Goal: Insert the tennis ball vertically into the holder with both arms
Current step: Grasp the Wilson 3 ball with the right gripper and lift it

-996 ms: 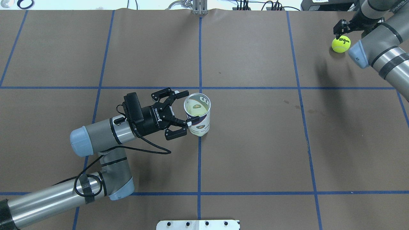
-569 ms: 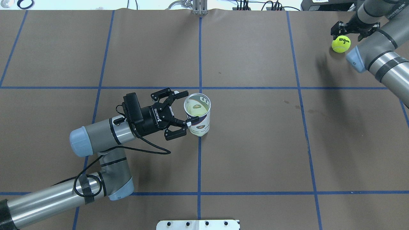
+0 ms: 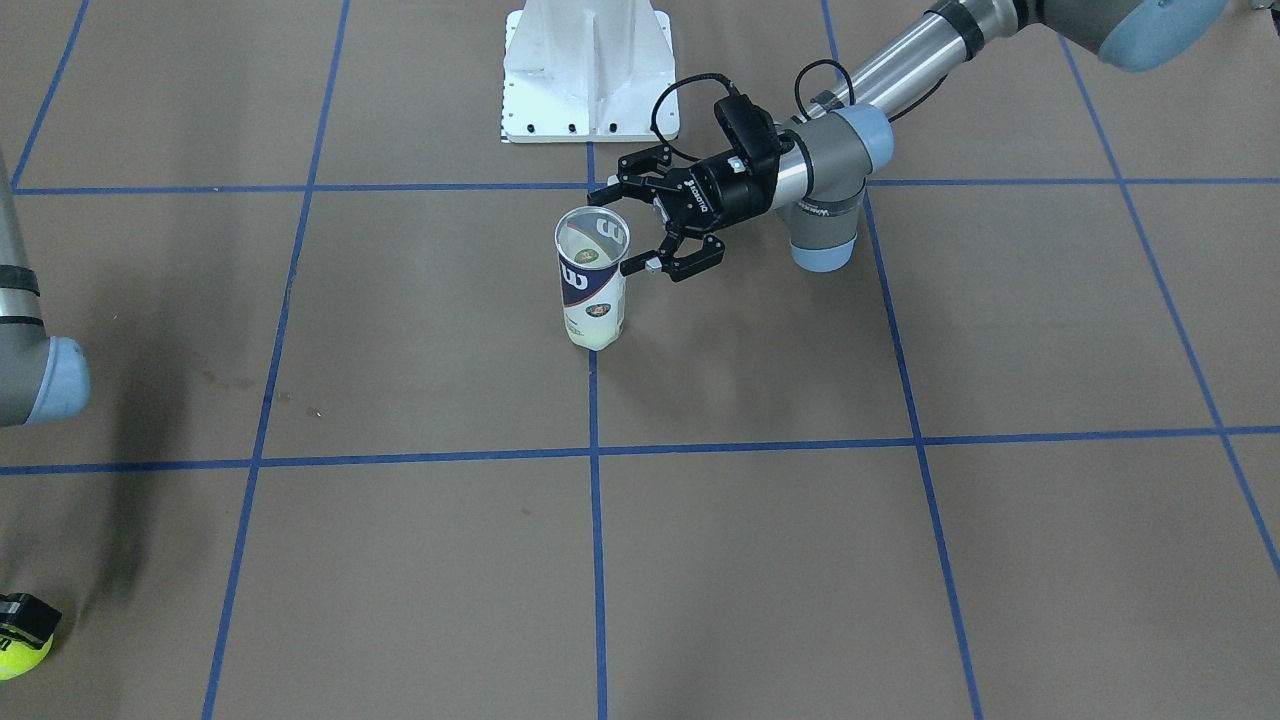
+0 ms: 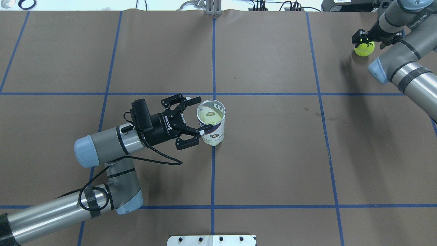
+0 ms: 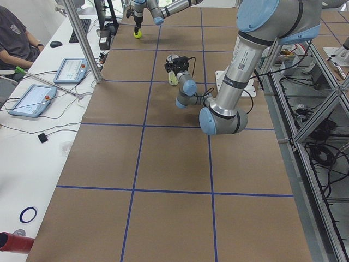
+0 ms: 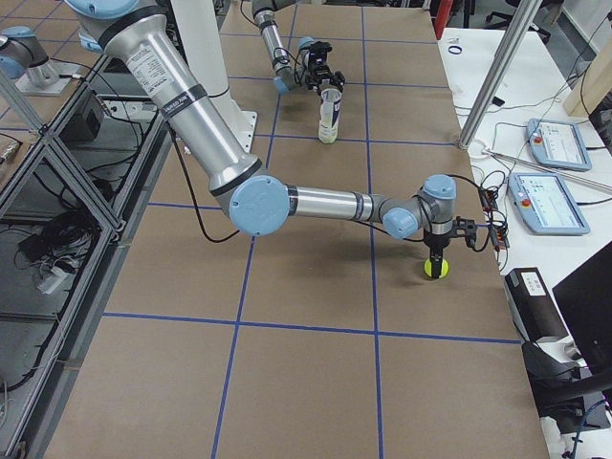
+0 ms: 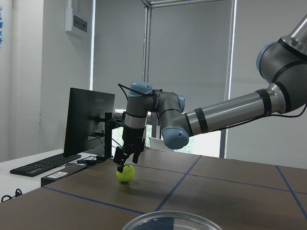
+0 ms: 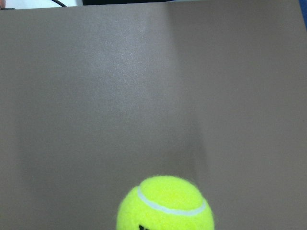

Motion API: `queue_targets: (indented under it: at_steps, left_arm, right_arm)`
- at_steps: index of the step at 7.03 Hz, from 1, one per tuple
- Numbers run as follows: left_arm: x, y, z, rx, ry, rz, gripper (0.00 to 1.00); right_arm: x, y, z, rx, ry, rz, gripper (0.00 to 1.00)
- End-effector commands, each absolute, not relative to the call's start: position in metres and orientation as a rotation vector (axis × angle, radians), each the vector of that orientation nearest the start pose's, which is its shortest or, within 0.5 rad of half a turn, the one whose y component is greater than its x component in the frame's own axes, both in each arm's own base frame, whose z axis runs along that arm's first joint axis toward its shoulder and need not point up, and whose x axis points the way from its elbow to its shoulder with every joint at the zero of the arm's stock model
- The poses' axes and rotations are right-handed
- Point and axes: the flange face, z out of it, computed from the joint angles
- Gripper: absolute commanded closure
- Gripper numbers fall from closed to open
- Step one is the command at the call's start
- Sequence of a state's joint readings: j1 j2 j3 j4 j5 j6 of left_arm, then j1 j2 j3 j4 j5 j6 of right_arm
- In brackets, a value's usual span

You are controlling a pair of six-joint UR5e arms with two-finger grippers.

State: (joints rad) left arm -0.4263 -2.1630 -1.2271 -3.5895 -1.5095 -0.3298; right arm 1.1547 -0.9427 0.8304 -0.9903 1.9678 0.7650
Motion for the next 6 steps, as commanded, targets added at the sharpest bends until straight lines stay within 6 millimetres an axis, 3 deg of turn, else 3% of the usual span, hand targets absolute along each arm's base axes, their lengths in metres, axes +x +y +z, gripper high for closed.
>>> queue_targets:
  at_steps: [1, 2, 3, 5, 6]
  left_arm:
    - [0.516, -0.387, 0.277, 1.72, 1.517, 0.359, 0.08]
    - [0.516, -0.387, 0.278, 1.718, 1.517, 0.36, 0.08]
    - [0.516, -0.387, 0.278, 1.719, 1.516, 0.36, 0.08]
    - [0.515, -0.387, 0.278, 1.72, 1.517, 0.359, 0.08]
    - [0.516, -0.386, 0.278, 1.719, 1.518, 0.36, 0.08]
  right_arm:
    - [-0.228, -0.741, 0.593, 0.16, -0.575, 0.257, 0.1]
    - [-0.23, -0.741, 0.592, 0.149, -0.579, 0.292, 0.68]
    - [-0.232, -0.741, 0.592, 0.148, -0.58, 0.292, 1.0]
    - [-0.233, -0.744, 0.583, 0.157, -0.587, 0.289, 1.0]
    - [-0.228, -0.751, 0.544, 0.202, -0.63, 0.292, 1.0]
